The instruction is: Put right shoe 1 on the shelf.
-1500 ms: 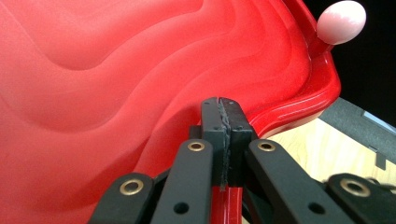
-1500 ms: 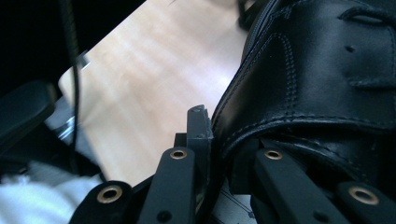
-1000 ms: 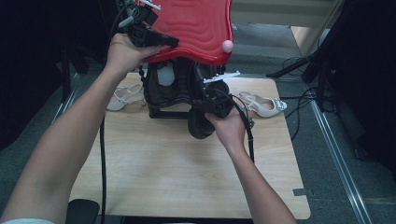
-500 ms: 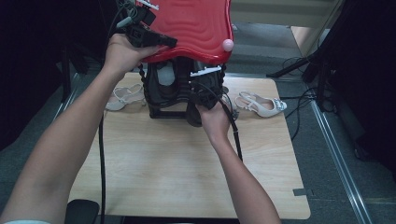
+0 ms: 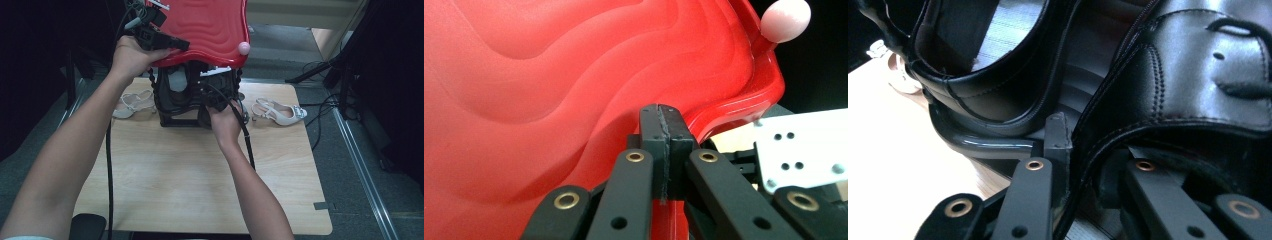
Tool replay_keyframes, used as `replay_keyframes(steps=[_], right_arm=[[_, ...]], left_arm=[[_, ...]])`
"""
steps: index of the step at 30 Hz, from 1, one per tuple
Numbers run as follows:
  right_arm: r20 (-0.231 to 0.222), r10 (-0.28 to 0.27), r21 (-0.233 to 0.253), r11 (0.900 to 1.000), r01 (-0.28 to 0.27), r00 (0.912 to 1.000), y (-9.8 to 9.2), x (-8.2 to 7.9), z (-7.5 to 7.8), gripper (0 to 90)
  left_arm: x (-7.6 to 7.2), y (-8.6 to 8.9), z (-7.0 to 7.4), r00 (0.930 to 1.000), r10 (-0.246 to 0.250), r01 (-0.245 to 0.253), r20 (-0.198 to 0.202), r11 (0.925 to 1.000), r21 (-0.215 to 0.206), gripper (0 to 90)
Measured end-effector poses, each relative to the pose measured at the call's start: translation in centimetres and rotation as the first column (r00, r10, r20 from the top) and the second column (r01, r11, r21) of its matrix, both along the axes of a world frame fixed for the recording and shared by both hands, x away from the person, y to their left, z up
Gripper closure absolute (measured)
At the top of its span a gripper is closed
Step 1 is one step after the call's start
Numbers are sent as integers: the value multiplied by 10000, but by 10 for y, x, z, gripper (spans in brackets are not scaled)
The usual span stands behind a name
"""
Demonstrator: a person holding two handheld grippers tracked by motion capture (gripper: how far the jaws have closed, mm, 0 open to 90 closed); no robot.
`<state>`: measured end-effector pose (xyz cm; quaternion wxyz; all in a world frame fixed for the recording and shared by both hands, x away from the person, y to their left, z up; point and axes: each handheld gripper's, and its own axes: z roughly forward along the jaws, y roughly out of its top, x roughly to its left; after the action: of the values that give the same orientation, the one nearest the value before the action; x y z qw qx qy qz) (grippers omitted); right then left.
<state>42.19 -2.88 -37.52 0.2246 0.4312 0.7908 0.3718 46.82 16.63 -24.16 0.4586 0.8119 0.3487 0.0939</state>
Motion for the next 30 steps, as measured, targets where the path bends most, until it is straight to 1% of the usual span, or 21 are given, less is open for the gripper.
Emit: replay_keyframes(steps=[2,5,6,8,9,11,15,18,21,25,26,27,29,30], right_arm=[[-37,104,21,9999,-104,9999,3,0,-2,766],[45,222,-163,9996,-221,9997,8,1,-4,716],[24,224,-114,9997,-224,9997,9,1,-4,702],[-183,296,284,9992,-291,9994,10,4,-3,666],[-230,348,554,9979,-335,9991,11,3,-3,668],[-80,379,419,9984,-376,9992,13,2,-5,664],[23,419,444,9981,-419,9991,14,-1,-6,658],[-39,506,416,9979,-504,9987,13,-2,-5,647],[-3,504,434,9978,-504,9987,11,-4,-2,633],[-12,613,500,9969,-612,9981,7,-9,1,643],[-40,677,560,9962,-674,9977,5,-10,2,670],[-165,742,748,9945,-728,9971,3,-11,3,684],[-298,803,894,9930,-773,9963,0,-13,5,717],[-298,814,970,9922,-781,9962,-2,-15,6,732]], left_arm=[[0,0,0,10000,10,-10,9,10000,7,900],[0,-1,0,10000,55,-56,-26,10000,-21,900],[0,0,0,10000,57,-57,-34,10000,-25,900],[0,0,0,10000,35,-36,-5,10000,-21,900],[0,0,0,10000,66,-66,-42,10000,-38,900],[0,0,0,10000,36,-36,4,10000,-14,900],[0,0,0,10000,45,-45,4,10000,-25,900],[0,-1,0,10000,53,-53,29,10000,4,900],[0,0,0,10000,35,-35,46,10000,19,900],[0,-1,0,10000,52,-52,44,10000,17,900],[0,-1,0,10000,54,-54,27,10000,0,900],[0,0,0,10000,53,-53,28,10000,7,900],[0,-1,0,10000,51,-51,29,10000,11,900],[0,-1,0,10000,74,-74,8,10000,-2,900]])
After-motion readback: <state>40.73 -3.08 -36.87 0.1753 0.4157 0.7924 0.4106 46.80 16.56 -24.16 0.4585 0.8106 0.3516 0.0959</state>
